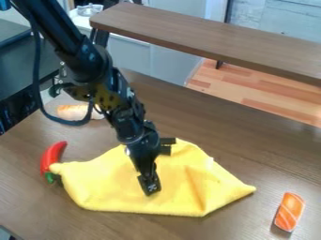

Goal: Fold cloth from the bottom right to the top left

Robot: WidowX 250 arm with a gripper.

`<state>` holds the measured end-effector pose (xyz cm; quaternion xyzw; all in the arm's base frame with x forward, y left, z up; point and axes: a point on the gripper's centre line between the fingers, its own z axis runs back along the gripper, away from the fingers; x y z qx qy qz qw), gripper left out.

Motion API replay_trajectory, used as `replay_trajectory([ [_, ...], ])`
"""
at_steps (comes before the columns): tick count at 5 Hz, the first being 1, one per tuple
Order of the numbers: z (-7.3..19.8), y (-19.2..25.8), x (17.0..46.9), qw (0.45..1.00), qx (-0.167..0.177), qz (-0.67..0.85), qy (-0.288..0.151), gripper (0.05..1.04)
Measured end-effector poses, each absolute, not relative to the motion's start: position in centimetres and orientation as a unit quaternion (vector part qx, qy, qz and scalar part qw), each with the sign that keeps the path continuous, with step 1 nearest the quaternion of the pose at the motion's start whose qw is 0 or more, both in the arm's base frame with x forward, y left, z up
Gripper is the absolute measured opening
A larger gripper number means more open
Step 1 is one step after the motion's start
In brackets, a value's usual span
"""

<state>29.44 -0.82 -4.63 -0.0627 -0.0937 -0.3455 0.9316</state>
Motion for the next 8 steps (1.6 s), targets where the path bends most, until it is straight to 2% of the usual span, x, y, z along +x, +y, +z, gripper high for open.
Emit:
replay_trajectory([
  [1, -4.7, -1.0, 29.4, 0.930, -0.061, -0.351, -0.091, 1.001],
  [2, -4.5, -0.7, 31.0, 0.938, -0.058, -0.329, -0.089, 1.002],
  [4, -4.3, 1.3, 37.2, 0.956, -0.056, -0.271, -0.094, 1.001],
  [5, -4.2, 2.2, 39.3, 0.962, -0.050, -0.251, -0.099, 1.001],
  [7, -4.2, 4.0, 41.6, 0.975, -0.035, -0.193, -0.106, 1.001],
  [8, -4.3, 4.9, 41.4, 0.983, -0.042, -0.149, -0.097, 1.001],
])
